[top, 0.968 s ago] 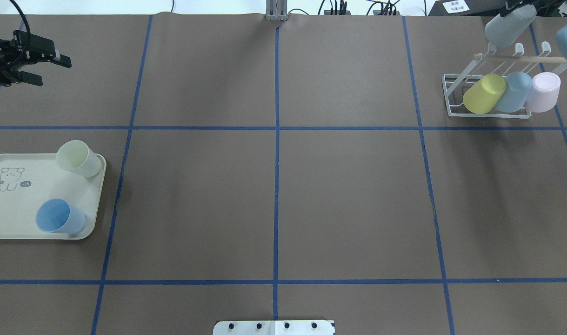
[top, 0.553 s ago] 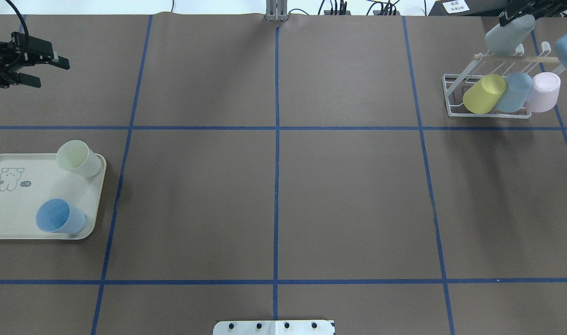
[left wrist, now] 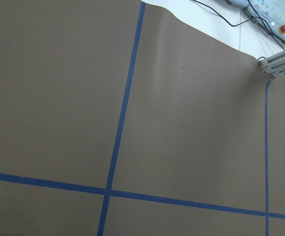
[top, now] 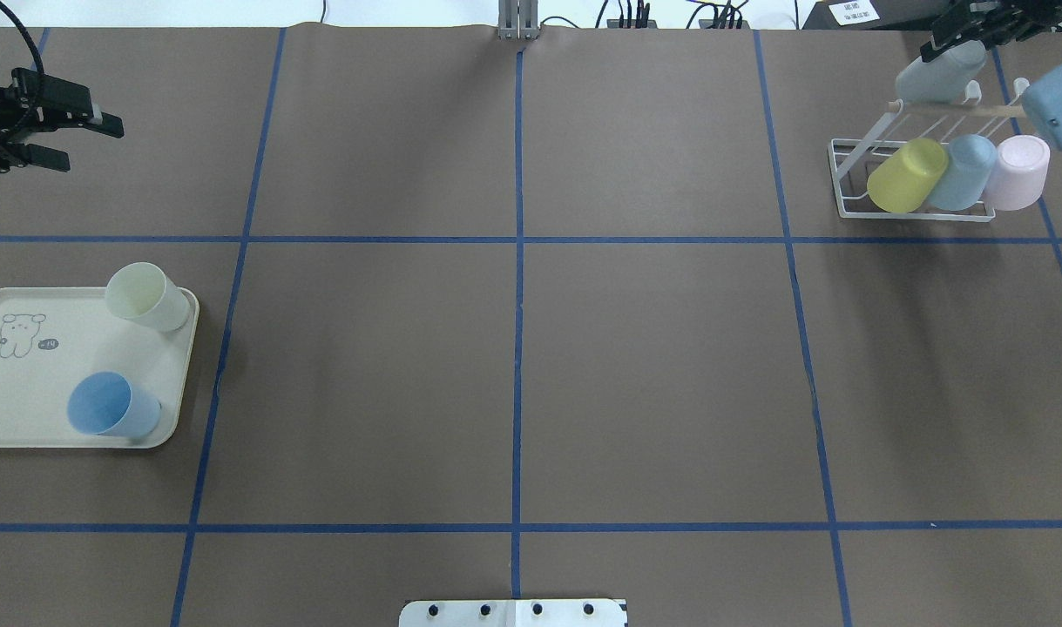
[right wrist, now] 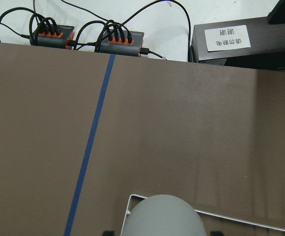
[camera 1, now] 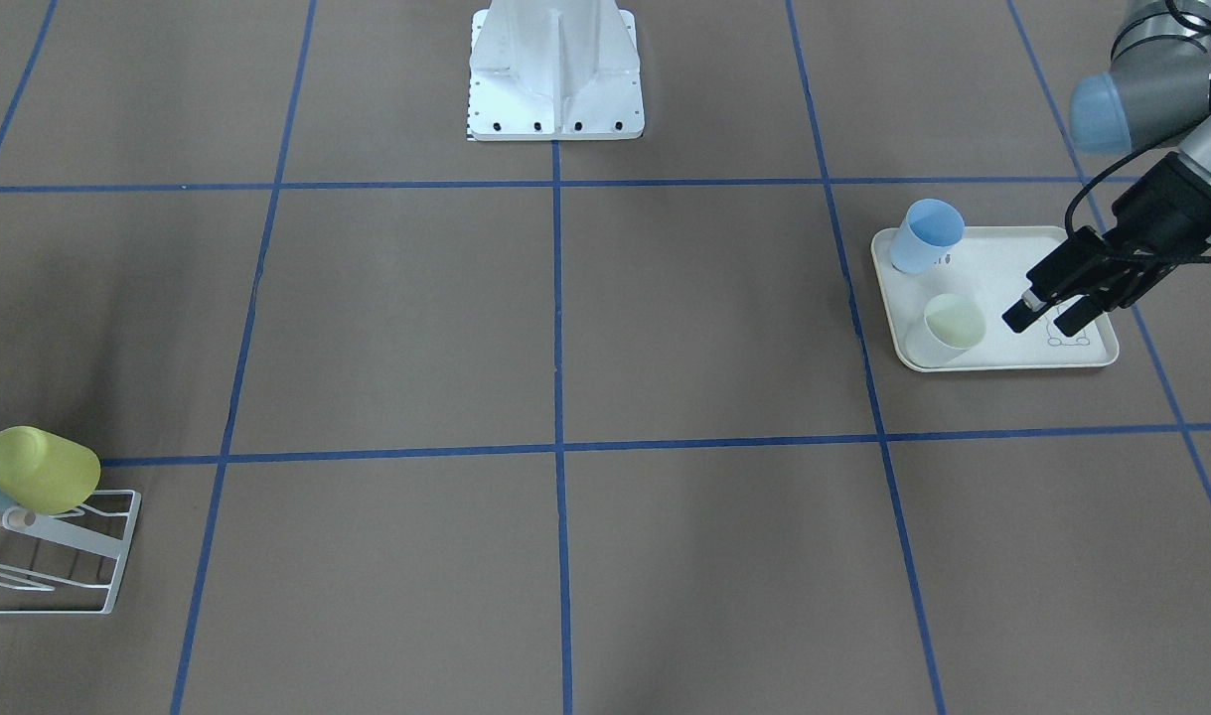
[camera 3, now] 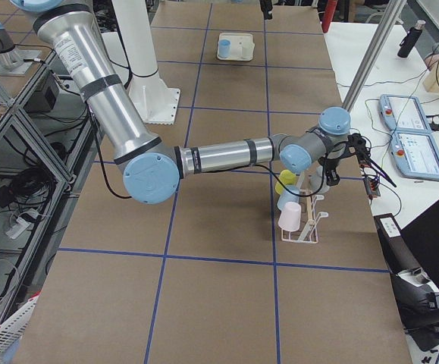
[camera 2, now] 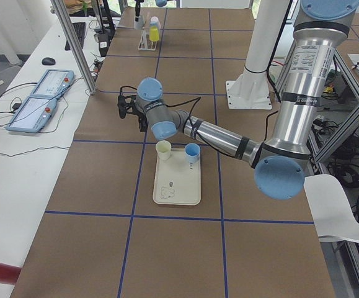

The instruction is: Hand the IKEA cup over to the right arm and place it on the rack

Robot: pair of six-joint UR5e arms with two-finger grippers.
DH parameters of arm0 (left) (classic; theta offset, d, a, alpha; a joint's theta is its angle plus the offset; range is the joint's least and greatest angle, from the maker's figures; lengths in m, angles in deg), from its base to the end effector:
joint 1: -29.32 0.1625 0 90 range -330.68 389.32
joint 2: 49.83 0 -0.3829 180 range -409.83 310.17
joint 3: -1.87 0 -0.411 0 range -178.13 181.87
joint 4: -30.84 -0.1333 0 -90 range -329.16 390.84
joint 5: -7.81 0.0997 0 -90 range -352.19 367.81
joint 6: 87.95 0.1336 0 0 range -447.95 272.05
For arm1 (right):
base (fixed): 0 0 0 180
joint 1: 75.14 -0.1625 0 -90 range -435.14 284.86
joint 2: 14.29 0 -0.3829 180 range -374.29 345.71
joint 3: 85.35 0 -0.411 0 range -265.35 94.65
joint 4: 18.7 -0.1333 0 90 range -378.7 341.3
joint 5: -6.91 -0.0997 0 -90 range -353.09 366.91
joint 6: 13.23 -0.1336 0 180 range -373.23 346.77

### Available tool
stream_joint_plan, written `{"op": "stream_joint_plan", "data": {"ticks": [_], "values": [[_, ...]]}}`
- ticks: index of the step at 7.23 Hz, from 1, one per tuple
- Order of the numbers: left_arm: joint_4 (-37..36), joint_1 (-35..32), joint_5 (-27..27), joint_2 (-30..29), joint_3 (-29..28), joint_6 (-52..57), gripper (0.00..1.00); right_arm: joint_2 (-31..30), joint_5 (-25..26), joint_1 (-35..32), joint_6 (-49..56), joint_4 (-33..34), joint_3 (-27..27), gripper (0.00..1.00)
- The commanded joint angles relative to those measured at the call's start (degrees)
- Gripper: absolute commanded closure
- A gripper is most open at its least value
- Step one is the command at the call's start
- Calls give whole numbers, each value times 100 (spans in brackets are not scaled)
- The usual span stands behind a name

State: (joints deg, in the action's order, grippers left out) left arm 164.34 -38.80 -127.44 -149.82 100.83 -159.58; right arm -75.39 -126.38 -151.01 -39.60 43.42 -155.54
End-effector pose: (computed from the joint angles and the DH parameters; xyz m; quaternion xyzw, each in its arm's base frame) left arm 0.1822 -0.5569 0.3612 0.0882 0.5739 -0.1511 0.8000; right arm -0.1375 -0.7171 0.4505 0.1554 -0.4302 -0.0223 0.8890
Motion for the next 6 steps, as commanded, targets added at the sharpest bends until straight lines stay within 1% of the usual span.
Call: {"op": "stream_joint_plan", "data": {"ticks": [1, 2, 3, 4, 5, 6], "values": [[0, 0, 7, 76, 9, 0, 0, -42, 22, 125, 0, -7, -4, 64], [0, 9, 15, 190, 9, 17, 0, -50, 40, 134, 9, -7, -4, 39], [9, 70, 146, 287, 18, 104, 0, -51, 40, 143, 9, -7, -4, 19], [9, 97, 252, 401, 18, 209, 0, -42, 48, 160, 9, -7, -4, 8], [0, 106, 270, 419, 18, 210, 0, -42, 48, 178, 9, -7, -13, 2], [-9, 236, 279, 498, 18, 210, 0, -33, 48, 178, 9, -7, -22, 1]]}}
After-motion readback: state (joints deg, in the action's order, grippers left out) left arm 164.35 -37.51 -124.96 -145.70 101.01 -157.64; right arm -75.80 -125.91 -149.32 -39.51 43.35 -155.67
